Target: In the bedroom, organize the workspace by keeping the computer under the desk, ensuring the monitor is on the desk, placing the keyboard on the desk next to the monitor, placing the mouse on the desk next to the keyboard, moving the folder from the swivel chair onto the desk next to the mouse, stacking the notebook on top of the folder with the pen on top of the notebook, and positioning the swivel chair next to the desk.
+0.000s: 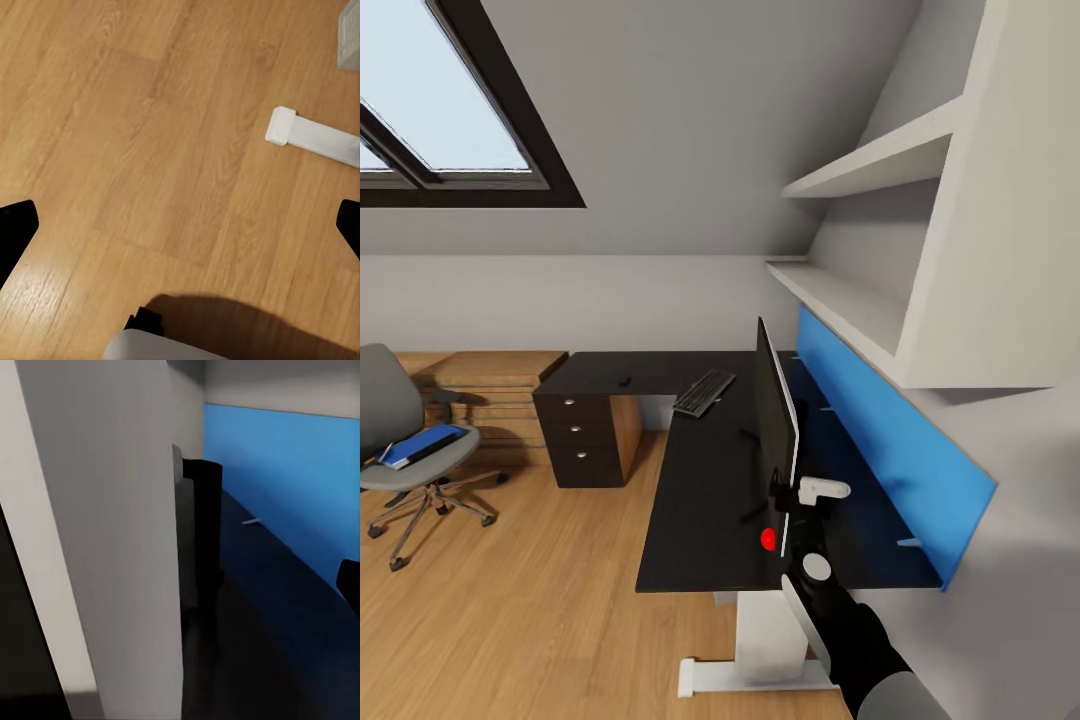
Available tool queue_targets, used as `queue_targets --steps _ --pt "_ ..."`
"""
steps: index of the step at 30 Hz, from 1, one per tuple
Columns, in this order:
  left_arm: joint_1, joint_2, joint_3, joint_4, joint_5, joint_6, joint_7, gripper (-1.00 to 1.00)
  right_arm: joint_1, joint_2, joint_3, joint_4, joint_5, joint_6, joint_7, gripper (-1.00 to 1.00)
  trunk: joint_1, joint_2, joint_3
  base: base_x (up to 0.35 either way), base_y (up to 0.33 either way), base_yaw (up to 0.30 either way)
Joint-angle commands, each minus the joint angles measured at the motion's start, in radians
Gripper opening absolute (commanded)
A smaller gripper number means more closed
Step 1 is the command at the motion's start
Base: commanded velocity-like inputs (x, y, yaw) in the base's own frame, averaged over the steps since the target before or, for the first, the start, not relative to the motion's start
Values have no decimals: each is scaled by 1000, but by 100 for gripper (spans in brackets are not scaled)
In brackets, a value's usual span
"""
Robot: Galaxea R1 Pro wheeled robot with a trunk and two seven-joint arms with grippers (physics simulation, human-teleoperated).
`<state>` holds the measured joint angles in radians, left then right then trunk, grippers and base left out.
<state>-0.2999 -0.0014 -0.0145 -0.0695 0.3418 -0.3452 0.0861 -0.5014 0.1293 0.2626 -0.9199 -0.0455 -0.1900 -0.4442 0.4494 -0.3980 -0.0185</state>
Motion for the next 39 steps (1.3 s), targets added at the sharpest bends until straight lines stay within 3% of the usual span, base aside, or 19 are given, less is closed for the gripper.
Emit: queue_targets --steps 1,22,39 --pt "-1 0 -2 0 2 -3 3 100 -1 0 3 1 -5 -5 -5 100 1 -2 -2 0 0 0" --pt "-1 0 -1 0 2 -3 3 100 -2 -1 3 1 -5 -4 -5 100 1 -2 -2 -6 -37 0" --pt "-1 0 -1 0 2 -2 4 100 -1 1 6 31 -5 -3 1 100 1 -2 -2 -287 0 0"
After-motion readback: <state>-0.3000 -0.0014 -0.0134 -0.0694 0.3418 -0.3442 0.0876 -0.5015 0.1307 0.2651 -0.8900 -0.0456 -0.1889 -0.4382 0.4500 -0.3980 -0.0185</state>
